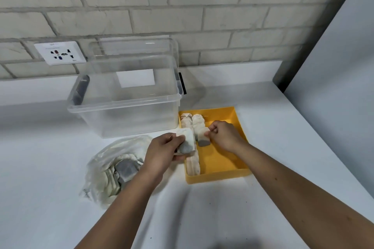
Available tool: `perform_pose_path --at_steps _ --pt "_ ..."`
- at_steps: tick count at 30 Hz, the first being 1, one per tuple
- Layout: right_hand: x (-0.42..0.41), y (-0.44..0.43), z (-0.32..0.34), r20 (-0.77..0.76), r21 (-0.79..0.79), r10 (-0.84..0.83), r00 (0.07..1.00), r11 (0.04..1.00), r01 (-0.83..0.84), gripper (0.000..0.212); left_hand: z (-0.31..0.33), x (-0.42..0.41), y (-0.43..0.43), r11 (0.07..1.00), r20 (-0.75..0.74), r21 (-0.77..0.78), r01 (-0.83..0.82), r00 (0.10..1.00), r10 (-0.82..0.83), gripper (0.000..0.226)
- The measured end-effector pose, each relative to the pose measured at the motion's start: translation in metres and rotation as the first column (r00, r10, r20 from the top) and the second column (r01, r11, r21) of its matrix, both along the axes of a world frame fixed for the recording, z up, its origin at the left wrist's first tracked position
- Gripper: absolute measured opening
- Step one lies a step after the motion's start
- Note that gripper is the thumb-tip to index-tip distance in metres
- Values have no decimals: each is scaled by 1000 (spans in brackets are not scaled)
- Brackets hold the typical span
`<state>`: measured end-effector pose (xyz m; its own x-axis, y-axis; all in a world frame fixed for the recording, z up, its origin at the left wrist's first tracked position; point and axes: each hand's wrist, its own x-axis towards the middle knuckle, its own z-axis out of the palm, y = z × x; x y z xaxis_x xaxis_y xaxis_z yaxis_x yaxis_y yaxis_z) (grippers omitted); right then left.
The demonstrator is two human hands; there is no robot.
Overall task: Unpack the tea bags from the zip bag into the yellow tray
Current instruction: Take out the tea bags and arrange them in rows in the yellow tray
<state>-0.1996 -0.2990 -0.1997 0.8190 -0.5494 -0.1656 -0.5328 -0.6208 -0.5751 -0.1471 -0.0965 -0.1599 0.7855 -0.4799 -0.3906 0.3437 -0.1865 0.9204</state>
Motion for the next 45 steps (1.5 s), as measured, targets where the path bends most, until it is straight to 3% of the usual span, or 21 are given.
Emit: perform_pose_path --at_steps 5,14,17,20,26,32,45 --pt "11 0 -3 61 44 0 998 999 -3 15 1 6 2 996 -24 -48 -69 997 68 15" --pt "10 7 2 82 34 -26 996 999 23 29 7 3 5 996 -34 -86 -31 999 28 8" --pt "-5 27 25 276 36 -58 960 998 50 30 7 1 6 995 -7 -99 -24 1000 23 8" --pt "-21 57 40 401 221 -96 911 975 6 23 9 -1 6 994 16 -113 -10 1000 12 8" --pt "-31 72 34 401 356 -202 894 933 51 10 16 -10 5 989 -66 -148 -6 998 -4 28" --pt "-37 70 32 365 567 -309 878 822 54 9 15 -12 14 978 -137 -208 -3 990 -26 16" --pt "-35 51 35 381 500 -287 879 863 65 3 5 -6 10 977 -183 -209 -42 983 3 10"
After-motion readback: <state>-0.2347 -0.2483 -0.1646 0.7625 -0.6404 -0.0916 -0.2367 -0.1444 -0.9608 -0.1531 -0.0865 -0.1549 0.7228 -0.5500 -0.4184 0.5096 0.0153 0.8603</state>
